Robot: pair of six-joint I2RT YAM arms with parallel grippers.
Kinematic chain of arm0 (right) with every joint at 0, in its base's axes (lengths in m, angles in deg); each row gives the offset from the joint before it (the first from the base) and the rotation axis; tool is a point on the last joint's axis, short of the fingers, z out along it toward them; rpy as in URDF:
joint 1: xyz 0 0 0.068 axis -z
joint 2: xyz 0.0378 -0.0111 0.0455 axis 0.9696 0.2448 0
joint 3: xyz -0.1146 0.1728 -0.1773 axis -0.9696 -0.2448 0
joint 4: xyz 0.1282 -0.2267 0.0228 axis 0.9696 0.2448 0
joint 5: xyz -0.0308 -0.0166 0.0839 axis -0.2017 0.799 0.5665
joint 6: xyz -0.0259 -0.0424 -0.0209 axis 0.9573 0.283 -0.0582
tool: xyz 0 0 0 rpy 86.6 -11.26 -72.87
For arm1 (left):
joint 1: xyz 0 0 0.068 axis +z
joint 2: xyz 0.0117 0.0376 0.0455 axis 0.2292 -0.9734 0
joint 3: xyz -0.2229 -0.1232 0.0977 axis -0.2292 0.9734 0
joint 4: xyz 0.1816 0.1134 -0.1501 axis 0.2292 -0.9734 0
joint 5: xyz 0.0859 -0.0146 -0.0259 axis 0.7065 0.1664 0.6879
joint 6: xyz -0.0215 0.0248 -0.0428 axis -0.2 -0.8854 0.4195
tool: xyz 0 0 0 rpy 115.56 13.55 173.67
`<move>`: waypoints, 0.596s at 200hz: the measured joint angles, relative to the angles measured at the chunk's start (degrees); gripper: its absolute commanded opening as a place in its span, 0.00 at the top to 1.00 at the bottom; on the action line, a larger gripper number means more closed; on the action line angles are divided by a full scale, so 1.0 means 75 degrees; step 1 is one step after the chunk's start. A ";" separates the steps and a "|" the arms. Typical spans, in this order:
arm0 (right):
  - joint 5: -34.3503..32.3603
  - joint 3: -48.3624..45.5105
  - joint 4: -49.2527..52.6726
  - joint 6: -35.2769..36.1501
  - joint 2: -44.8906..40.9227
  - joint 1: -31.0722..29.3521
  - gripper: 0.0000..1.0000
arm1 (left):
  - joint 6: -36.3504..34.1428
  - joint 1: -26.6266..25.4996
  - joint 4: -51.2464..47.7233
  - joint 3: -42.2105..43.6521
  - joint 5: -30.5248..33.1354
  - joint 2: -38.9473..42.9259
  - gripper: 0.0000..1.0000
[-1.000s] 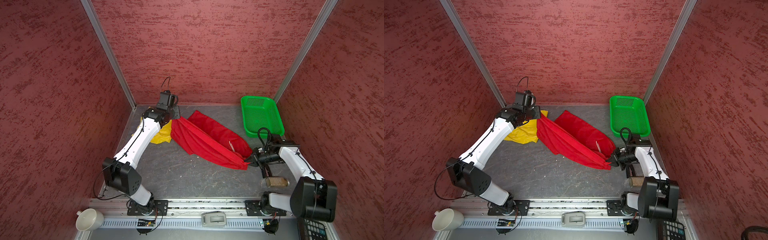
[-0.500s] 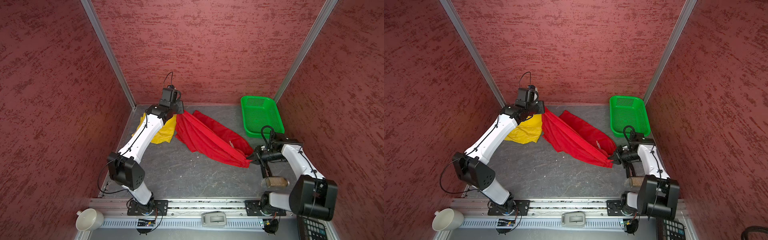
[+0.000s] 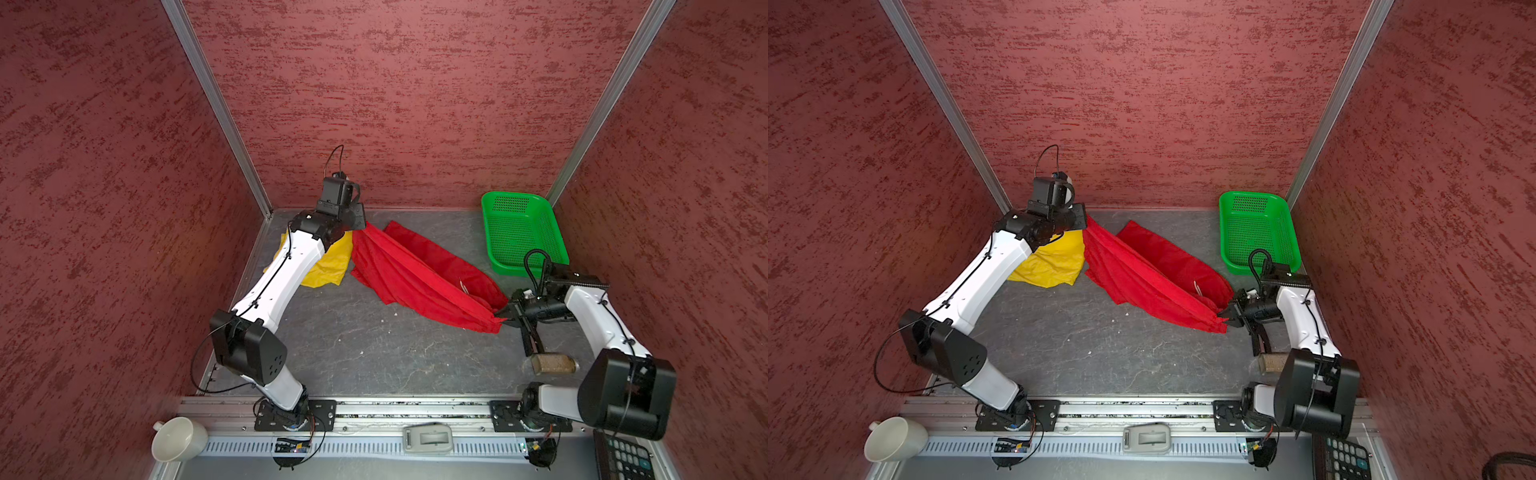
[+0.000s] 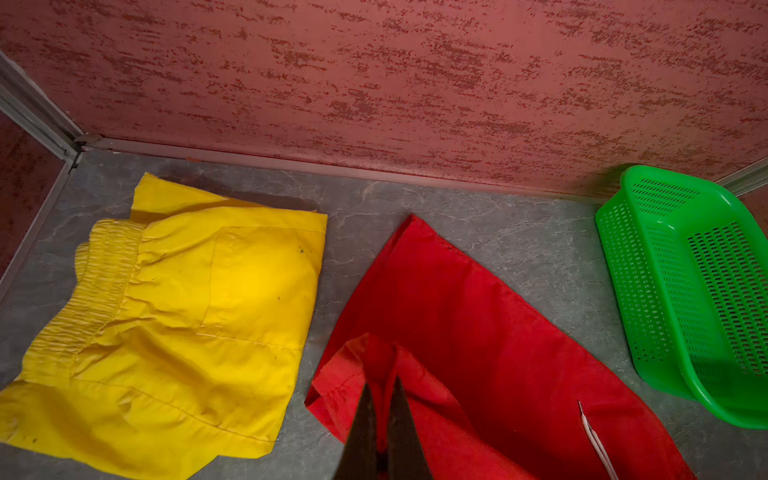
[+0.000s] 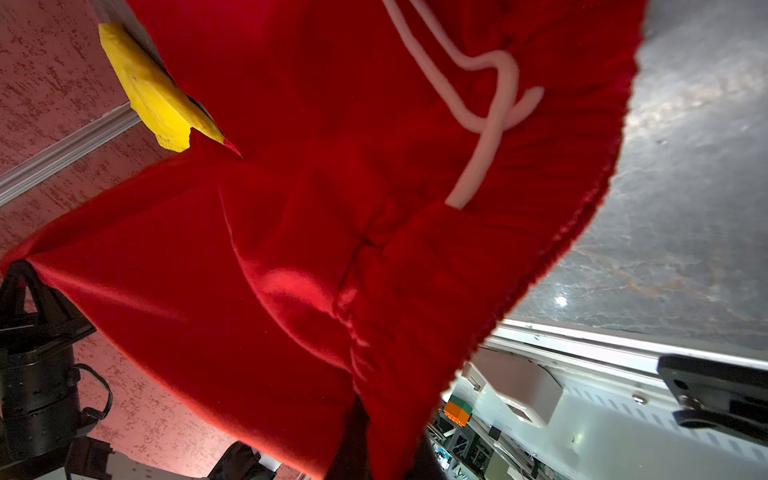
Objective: Fold and stack the shorts
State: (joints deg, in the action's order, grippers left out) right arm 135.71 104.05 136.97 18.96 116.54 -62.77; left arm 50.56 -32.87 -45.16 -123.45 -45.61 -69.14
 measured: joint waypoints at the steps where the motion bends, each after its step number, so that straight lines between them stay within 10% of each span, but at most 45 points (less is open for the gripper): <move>1: 0.0000 -0.0006 0.0000 -0.0003 -0.0012 0.0000 1.00 | 0.0000 0.0000 -0.0006 0.0012 0.0003 0.0015 1.00; 119: 0.0006 -0.0146 -0.0306 -0.0012 0.0408 0.0032 1.00 | 0.0061 0.0111 -0.0061 0.0382 0.0108 -0.0268 1.00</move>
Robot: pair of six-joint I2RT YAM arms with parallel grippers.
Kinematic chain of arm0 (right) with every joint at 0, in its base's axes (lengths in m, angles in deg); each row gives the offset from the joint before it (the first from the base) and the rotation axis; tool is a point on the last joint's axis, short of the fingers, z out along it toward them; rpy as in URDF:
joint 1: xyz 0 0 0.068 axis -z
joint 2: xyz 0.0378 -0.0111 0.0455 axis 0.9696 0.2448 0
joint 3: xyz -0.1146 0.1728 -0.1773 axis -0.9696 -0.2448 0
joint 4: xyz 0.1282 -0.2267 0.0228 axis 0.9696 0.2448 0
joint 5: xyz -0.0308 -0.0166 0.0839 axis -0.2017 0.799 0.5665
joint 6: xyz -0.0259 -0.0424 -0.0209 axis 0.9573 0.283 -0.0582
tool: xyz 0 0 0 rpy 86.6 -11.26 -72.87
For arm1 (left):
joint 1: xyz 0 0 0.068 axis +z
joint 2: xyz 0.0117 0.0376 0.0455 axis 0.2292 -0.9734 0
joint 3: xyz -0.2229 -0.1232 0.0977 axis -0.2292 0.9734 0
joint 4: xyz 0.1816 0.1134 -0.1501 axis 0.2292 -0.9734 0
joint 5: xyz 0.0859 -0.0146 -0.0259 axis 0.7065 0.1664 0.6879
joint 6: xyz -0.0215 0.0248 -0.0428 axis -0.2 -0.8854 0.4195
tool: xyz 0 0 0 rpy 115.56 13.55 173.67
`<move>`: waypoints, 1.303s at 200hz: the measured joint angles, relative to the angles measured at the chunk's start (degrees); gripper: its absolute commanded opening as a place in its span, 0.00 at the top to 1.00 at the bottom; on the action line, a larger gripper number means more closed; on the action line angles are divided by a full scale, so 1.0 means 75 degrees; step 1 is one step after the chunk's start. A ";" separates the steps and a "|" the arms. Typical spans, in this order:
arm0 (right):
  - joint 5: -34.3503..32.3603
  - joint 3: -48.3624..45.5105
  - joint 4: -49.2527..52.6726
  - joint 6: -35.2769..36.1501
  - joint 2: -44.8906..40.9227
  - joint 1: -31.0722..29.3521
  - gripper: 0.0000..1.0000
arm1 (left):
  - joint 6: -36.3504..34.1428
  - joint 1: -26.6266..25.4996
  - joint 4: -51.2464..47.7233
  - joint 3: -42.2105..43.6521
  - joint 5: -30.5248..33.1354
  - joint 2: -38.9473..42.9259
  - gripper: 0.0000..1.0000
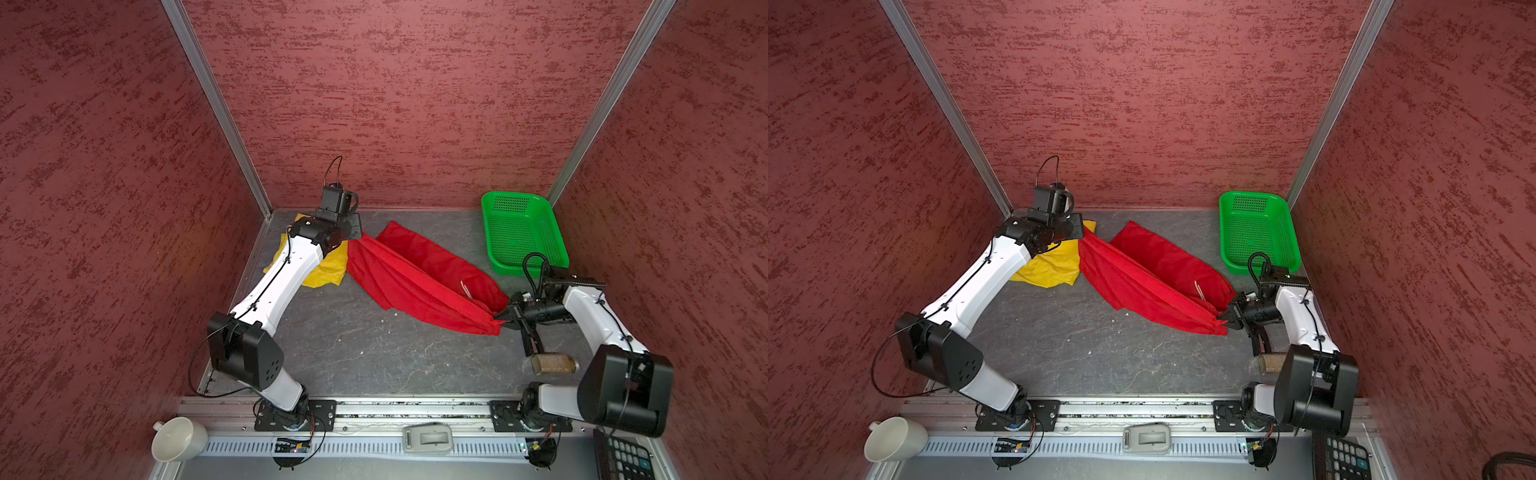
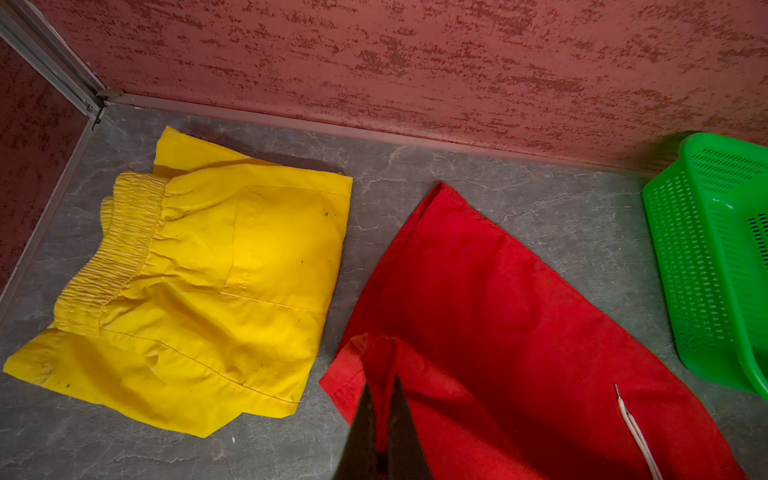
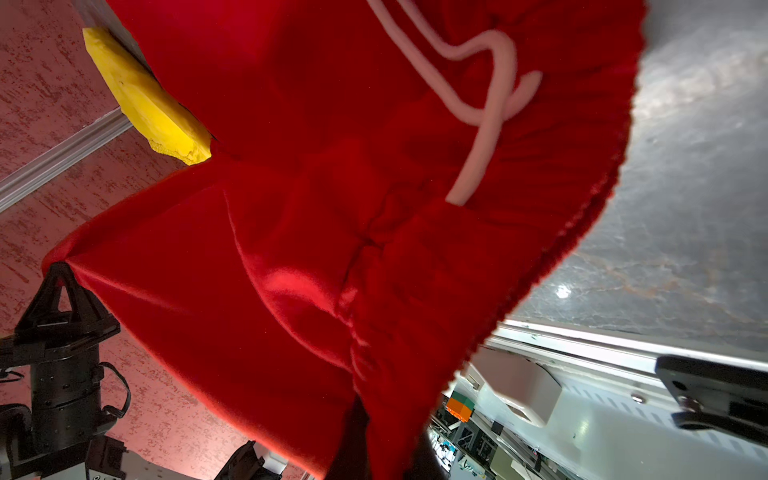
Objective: Fold and stack the shorts
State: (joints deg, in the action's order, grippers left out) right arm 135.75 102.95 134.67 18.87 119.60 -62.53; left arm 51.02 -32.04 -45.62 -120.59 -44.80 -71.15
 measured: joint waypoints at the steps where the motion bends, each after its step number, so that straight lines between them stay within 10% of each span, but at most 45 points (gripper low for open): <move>1: 0.0000 0.0003 -0.0009 0.0000 0.0009 0.0003 1.00 | 0.0000 0.0000 0.0003 -0.0009 0.0000 -0.0012 1.00; 159: 0.0309 0.0020 -0.2282 -0.0997 0.1311 0.0574 1.00 | 0.0114 0.0003 0.0545 -0.2929 -0.0574 -0.3969 0.99; 260: -0.0338 -0.1562 -0.6135 -0.4016 -0.0583 0.0650 0.52 | 0.0396 0.0026 0.0764 -0.3888 -0.1148 -0.5429 0.39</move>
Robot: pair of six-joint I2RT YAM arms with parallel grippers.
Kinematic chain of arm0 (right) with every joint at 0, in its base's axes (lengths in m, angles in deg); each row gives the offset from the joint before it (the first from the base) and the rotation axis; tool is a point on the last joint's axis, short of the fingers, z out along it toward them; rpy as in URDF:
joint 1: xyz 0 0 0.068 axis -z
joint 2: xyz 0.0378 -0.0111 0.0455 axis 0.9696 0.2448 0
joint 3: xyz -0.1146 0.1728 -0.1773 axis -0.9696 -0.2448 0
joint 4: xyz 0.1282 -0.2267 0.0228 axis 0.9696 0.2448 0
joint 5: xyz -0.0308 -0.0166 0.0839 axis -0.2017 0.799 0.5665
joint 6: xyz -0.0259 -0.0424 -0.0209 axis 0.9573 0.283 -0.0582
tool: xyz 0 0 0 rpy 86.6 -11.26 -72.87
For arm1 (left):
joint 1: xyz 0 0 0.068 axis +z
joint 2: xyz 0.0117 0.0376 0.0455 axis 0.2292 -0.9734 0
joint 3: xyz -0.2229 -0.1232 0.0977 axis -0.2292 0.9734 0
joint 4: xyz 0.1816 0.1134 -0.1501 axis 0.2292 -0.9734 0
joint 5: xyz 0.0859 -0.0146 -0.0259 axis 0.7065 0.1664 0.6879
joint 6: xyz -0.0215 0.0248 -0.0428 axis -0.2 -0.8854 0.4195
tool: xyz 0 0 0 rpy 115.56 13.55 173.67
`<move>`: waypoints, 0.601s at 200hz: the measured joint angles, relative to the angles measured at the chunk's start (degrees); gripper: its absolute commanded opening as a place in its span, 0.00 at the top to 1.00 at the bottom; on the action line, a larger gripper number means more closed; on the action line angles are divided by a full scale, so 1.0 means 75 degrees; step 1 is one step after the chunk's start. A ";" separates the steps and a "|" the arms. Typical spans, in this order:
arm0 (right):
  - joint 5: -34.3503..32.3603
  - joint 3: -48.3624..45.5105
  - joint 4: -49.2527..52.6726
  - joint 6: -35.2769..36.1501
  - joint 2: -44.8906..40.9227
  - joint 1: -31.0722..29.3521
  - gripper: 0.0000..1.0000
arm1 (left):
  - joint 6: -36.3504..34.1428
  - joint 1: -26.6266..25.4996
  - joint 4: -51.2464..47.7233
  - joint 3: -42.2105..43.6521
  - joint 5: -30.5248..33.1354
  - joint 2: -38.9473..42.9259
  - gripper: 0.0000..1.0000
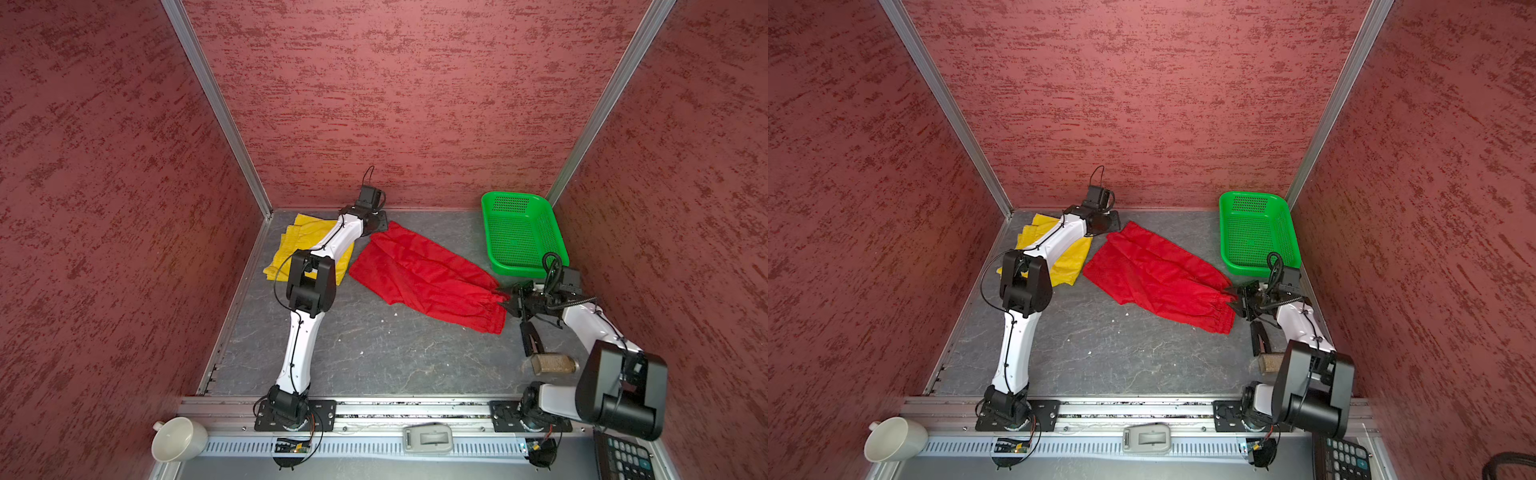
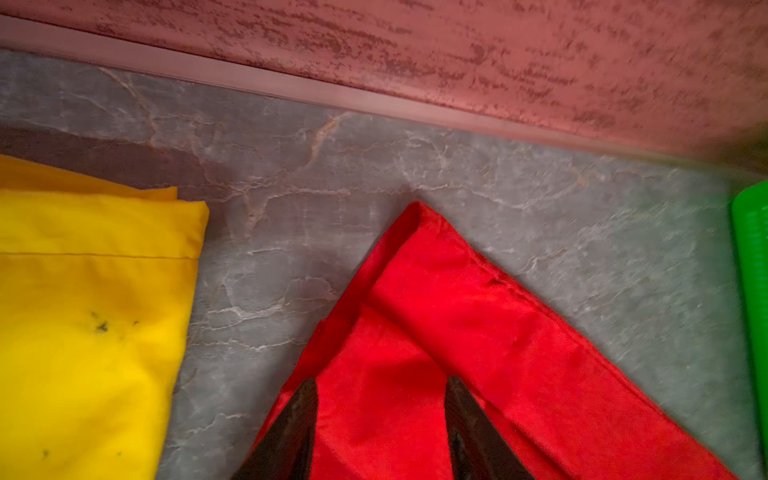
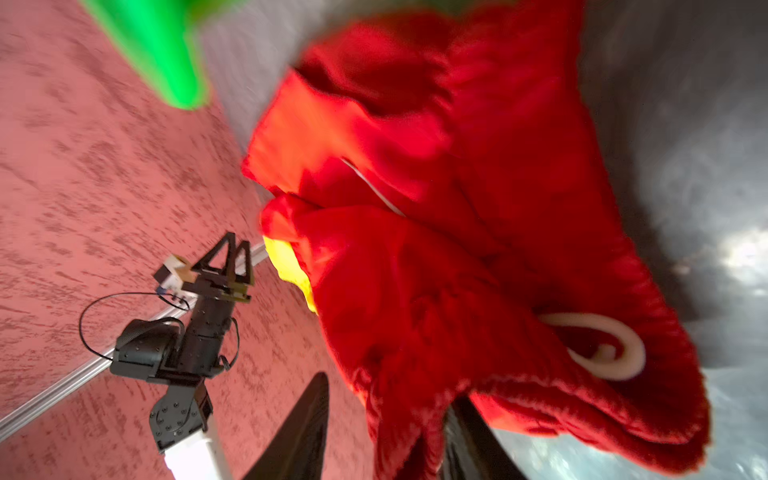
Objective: Fold and stack the shorts
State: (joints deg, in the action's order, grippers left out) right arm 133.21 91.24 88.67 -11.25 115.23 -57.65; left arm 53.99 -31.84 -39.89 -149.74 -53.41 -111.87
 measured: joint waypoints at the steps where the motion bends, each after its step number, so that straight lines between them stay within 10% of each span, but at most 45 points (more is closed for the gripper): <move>1: -0.0032 0.0000 -0.0015 -0.0009 -0.0032 0.0000 0.52 | 0.0009 0.0000 0.0003 0.0003 0.0000 0.0003 0.39; 29: -0.0577 0.0181 -0.0009 -0.0017 -0.0618 0.0000 0.54 | -0.0032 0.0064 0.0137 0.0568 -0.0023 0.0583 0.39; 58: -0.1204 0.0682 0.0484 0.0592 -0.1169 -0.0041 0.63 | -0.0038 0.0108 0.0577 0.2014 -0.0248 0.2031 0.69; 120: -0.2154 -0.0041 0.0565 0.1151 -0.2591 -0.1673 0.82 | 0.0764 -0.0134 0.1690 0.5106 -0.0804 0.3544 1.00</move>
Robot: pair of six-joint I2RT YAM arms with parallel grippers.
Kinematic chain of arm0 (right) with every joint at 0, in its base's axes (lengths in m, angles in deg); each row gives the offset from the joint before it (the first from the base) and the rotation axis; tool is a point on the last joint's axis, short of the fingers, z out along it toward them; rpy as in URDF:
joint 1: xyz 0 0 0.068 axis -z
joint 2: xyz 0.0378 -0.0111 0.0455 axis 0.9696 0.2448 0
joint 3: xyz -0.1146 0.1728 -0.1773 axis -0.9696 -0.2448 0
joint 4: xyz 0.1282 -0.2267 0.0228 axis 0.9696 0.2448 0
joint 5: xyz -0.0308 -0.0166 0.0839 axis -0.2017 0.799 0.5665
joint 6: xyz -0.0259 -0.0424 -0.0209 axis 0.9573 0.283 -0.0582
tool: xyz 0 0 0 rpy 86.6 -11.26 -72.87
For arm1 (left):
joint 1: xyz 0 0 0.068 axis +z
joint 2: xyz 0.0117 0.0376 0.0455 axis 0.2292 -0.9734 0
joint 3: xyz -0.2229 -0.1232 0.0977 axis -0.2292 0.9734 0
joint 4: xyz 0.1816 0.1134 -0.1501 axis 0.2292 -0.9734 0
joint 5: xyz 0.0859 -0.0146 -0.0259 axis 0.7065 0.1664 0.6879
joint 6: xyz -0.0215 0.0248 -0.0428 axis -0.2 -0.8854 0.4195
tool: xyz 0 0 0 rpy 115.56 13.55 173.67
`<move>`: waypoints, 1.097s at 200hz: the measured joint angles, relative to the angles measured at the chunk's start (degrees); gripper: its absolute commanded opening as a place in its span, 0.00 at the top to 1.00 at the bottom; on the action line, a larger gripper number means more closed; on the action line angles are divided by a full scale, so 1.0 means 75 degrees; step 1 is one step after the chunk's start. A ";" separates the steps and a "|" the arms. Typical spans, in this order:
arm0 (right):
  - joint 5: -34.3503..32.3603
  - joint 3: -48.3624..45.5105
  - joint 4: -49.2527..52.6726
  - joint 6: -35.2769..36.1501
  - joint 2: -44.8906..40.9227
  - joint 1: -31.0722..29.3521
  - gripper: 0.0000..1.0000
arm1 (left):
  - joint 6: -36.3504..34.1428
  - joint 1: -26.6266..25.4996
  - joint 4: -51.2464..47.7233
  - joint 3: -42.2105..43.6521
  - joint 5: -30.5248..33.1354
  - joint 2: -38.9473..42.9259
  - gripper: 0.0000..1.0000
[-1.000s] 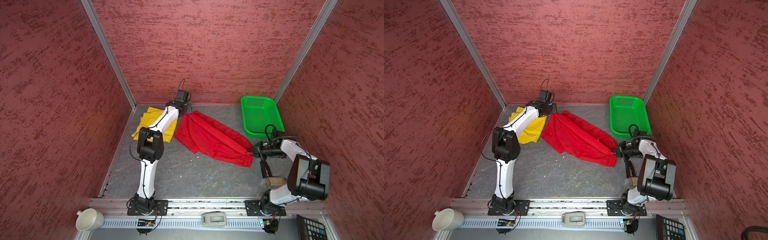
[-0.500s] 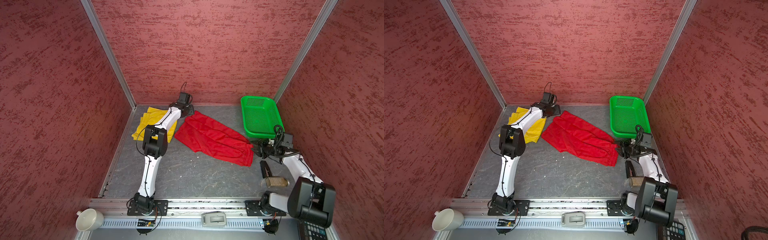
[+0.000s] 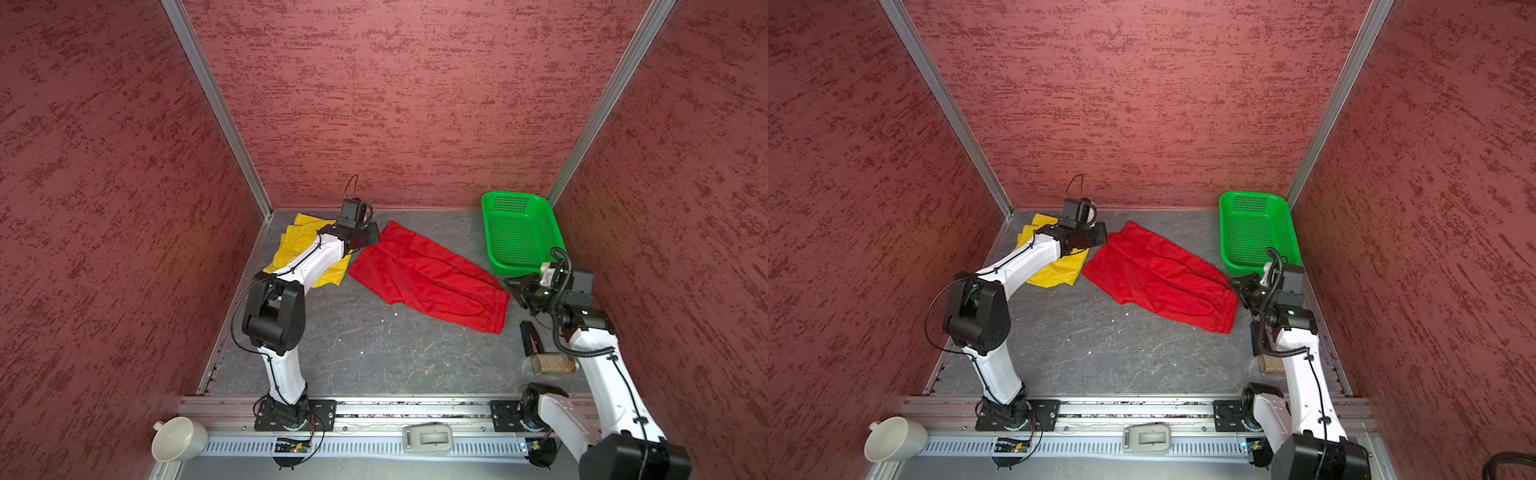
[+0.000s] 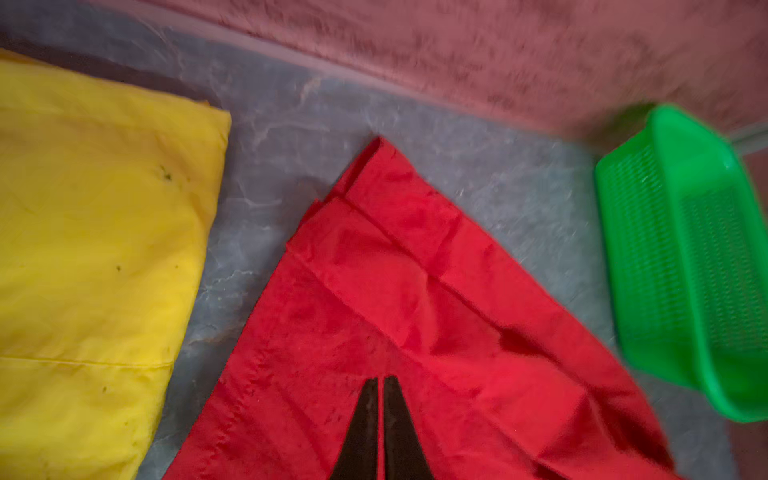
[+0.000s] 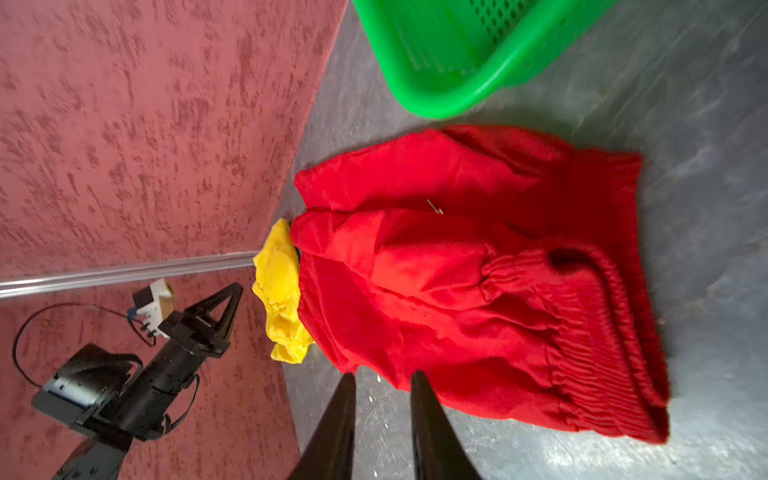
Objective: Fold and stack the shorts
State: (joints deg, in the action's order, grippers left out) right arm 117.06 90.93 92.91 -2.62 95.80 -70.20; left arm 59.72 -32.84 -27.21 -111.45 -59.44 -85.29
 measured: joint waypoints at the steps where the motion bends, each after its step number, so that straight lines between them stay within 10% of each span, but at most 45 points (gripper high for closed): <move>1: -0.0023 -0.0044 -0.0017 -0.0020 0.0003 -0.0067 0.82 | 0.0009 -0.0003 -0.0003 0.0020 0.0000 -0.0009 1.00; 41: -0.0326 -0.1361 -0.0828 -0.0481 0.0490 -0.1387 0.91 | 0.0702 -0.0157 -0.0038 0.1090 0.0105 -0.0583 1.00; 116: -0.0761 -0.1950 -0.1306 -0.0583 0.1935 -0.0938 0.95 | 0.1329 -0.0210 0.0061 0.1807 0.0644 -0.0493 1.00; 219: -0.1428 -0.1725 0.1268 0.0306 -0.0227 -0.0393 0.87 | 0.2334 -0.1043 -0.0749 0.4908 0.0781 0.3570 0.97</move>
State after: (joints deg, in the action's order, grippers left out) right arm 106.35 77.99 102.41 -0.32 94.09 -73.15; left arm 77.22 -40.67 -32.83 -74.64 -53.59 -58.52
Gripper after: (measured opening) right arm 0.124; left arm 0.050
